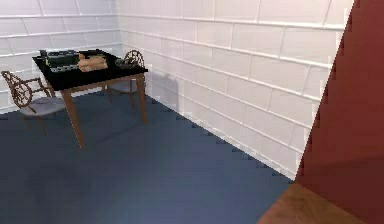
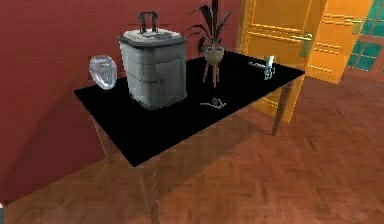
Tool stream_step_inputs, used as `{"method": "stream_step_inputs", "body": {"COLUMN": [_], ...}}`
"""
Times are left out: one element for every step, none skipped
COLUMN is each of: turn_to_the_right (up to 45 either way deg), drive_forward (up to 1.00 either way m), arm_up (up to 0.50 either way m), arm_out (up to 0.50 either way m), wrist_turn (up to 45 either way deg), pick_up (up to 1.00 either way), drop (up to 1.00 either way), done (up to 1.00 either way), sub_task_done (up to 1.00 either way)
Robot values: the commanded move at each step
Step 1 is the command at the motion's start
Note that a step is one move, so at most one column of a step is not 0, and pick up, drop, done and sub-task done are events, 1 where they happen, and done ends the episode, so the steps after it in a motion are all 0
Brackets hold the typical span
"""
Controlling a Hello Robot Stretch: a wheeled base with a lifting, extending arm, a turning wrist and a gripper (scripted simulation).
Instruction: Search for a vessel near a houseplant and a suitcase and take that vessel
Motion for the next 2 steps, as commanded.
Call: {"method": "stream_step_inputs", "body": {"turn_to_the_right": [9.0,0.0], "drive_forward": [0.00,0.40], "arm_up": [0.00,0.00], "arm_out": [0.00,0.00], "wrist_turn": [0.0,0.0], "pick_up": [0.00,0.00], "drop": [0.00,0.00], "done": [0.00,0.00], "sub_task_done": [0.00,0.00]}}
